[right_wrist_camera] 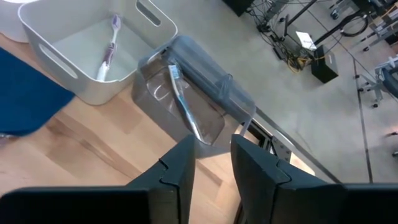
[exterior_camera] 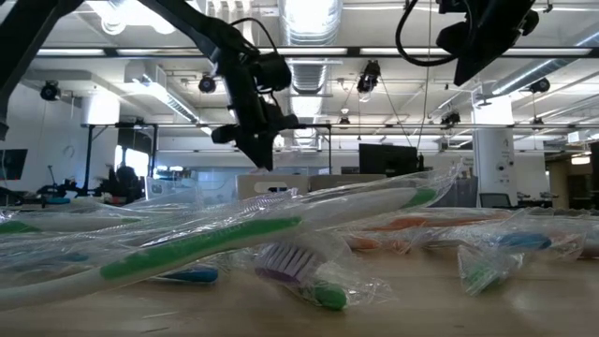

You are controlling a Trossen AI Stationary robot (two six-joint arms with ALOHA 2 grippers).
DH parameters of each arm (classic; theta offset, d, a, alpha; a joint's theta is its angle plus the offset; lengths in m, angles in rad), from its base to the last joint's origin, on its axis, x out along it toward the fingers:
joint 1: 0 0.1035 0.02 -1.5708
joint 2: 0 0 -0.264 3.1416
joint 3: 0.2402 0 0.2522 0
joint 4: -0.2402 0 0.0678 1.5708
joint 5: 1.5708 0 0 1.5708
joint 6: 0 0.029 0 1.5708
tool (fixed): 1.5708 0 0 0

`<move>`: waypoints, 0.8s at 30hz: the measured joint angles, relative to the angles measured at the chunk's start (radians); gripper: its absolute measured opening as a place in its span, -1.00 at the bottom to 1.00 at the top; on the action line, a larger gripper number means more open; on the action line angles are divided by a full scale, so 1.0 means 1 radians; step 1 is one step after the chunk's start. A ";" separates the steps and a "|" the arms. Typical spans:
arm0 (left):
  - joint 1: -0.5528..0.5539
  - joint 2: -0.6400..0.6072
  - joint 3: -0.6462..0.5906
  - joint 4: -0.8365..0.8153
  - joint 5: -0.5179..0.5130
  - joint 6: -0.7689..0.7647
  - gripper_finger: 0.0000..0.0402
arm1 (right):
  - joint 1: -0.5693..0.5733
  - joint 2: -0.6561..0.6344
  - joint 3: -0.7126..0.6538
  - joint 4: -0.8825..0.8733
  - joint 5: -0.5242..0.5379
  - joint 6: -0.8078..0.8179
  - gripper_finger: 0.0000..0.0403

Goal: Pick & Place Toothbrushes
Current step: Put the orange toothbrush into the white bin

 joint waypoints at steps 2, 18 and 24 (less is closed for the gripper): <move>0.000 0.002 0.000 0.000 0.012 -0.006 -0.71 | 0.000 0.000 0.000 0.004 0.000 0.000 -0.46; -0.014 0.009 -0.001 -0.037 0.018 -0.050 -0.71 | 0.000 -0.001 0.000 0.022 0.000 0.000 -0.24; -0.011 0.041 0.029 -0.049 0.019 -0.039 -0.71 | 0.000 -0.001 0.000 0.024 0.000 0.000 -0.16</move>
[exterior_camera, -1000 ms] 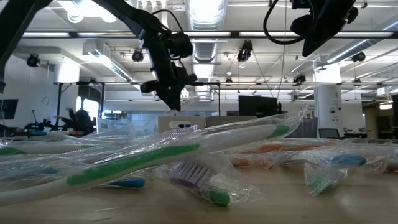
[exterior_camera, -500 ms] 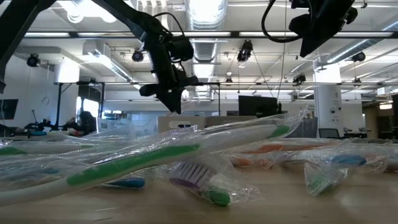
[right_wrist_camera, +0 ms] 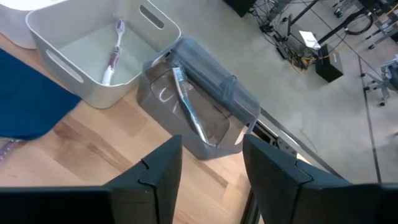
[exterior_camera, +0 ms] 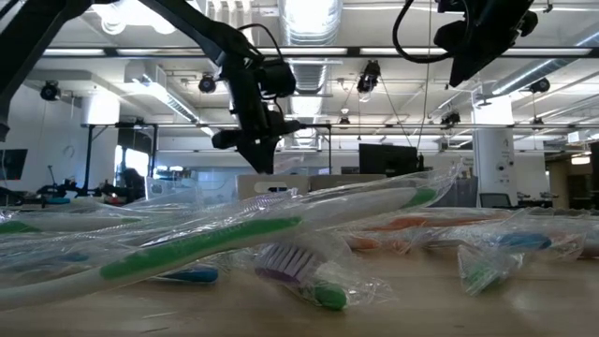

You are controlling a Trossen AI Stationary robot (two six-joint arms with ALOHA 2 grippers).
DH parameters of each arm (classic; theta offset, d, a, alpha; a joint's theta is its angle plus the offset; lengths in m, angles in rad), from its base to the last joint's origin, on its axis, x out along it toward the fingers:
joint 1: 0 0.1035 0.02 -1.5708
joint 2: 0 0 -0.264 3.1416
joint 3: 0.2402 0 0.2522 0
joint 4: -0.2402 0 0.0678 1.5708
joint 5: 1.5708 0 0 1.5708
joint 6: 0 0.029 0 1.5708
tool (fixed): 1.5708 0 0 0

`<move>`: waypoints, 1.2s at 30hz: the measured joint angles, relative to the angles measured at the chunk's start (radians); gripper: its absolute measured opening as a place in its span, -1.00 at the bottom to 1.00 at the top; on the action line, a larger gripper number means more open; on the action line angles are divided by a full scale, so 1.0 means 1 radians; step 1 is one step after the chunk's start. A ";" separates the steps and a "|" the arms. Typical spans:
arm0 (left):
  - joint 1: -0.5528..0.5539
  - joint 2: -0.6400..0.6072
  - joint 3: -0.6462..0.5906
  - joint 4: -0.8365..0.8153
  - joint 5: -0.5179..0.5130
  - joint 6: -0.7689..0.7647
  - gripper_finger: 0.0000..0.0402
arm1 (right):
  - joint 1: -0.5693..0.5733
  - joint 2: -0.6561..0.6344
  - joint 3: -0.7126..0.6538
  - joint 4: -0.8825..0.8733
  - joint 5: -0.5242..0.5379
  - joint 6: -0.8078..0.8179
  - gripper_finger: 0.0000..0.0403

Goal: Pick & Place Toothbrushes
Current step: Put the orange toothbrush into the white bin

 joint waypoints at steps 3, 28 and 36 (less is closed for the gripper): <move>0.000 0.014 0.019 -0.026 0.000 0.008 -0.71 | 0.000 0.000 0.000 0.003 0.000 0.000 -0.13; -0.003 0.116 0.038 -0.054 0.024 0.015 -0.71 | 0.000 0.000 0.000 0.035 0.000 0.000 0.06; -0.003 0.130 0.037 -0.048 0.030 0.014 -0.71 | 0.000 0.000 0.000 0.044 0.000 0.000 0.06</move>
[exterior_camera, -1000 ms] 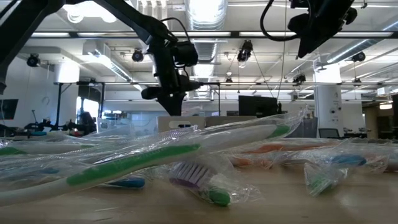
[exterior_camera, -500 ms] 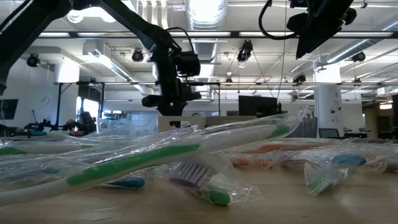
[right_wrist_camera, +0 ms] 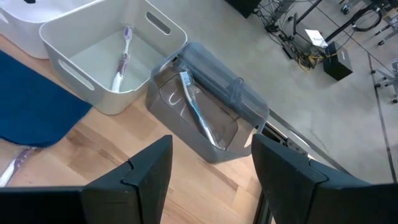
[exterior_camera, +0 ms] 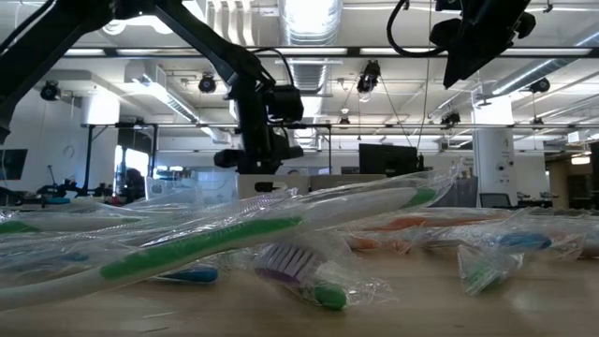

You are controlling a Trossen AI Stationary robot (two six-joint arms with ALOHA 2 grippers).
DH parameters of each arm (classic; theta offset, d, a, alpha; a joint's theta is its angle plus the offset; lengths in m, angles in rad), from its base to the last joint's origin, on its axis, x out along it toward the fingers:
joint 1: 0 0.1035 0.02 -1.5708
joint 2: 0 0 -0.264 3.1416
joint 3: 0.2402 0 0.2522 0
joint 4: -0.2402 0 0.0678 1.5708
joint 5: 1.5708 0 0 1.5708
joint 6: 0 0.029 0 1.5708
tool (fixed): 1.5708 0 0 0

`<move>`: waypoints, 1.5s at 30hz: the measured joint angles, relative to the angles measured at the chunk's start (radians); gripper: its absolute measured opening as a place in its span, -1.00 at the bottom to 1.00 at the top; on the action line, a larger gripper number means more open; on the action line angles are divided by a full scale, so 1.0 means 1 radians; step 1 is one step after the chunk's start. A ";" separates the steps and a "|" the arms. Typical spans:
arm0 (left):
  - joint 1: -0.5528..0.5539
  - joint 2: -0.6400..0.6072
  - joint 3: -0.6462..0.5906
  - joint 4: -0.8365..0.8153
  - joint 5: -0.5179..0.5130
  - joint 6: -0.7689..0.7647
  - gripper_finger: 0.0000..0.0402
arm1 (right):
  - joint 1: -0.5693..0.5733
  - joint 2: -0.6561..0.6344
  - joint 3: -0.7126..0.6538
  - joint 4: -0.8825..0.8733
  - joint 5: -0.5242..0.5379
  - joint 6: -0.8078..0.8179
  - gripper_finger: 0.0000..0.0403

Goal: Pick & Place Toothbrushes
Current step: Put the orange toothbrush into the white bin, then put the green toothbrush into the transparent bin

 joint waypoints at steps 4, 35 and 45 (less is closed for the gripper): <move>0.000 0.002 0.000 0.001 0.003 0.001 -0.71 | 0.000 0.000 0.000 0.003 0.000 0.000 0.02; 0.001 -0.015 0.015 -0.005 0.067 0.061 -0.11 | 0.000 0.000 0.000 0.011 0.000 0.000 -0.39; -0.003 -0.085 0.103 -0.162 0.082 0.122 -0.11 | 0.000 0.002 0.000 0.030 0.000 0.000 -0.54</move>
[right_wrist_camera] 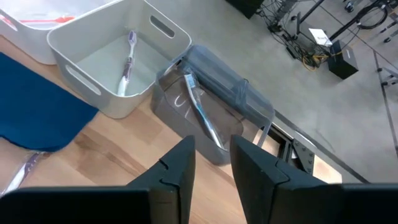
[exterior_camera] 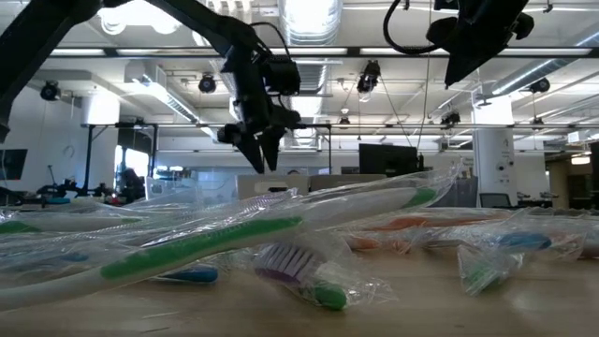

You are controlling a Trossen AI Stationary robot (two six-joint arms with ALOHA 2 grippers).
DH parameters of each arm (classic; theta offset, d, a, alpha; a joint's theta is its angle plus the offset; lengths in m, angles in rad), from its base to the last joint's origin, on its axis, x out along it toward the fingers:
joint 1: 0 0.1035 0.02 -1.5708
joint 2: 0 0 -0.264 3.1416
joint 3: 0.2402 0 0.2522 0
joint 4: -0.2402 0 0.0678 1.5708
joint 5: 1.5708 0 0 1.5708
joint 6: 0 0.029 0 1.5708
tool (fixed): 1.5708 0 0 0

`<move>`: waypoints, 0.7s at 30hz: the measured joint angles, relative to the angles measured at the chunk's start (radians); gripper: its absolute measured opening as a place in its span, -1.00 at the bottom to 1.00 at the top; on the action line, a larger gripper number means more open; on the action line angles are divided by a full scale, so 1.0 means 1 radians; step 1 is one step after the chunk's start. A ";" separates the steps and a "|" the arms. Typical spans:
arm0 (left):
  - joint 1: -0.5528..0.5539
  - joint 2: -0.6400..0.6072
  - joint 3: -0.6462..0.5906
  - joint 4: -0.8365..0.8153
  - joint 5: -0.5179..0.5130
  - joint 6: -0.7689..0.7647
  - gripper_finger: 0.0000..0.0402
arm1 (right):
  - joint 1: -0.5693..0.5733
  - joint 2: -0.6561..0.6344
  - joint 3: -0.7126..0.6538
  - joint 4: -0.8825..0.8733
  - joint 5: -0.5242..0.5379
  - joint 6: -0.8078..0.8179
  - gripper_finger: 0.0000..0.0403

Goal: Pick & Place Toothbrushes
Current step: Put the green toothbrush into the transparent bin

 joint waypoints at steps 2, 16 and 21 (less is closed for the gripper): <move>-0.002 -0.018 0.009 -0.033 0.000 0.009 -0.11 | 0.000 0.000 0.000 0.001 0.000 0.000 -0.57; -0.046 -0.197 0.010 -0.080 -0.004 0.009 -0.11 | 0.000 0.000 0.000 0.006 0.000 0.000 -0.76; -0.084 -0.265 0.009 -0.083 -0.011 0.009 -0.11 | 0.000 0.000 0.000 0.017 0.000 0.000 -0.75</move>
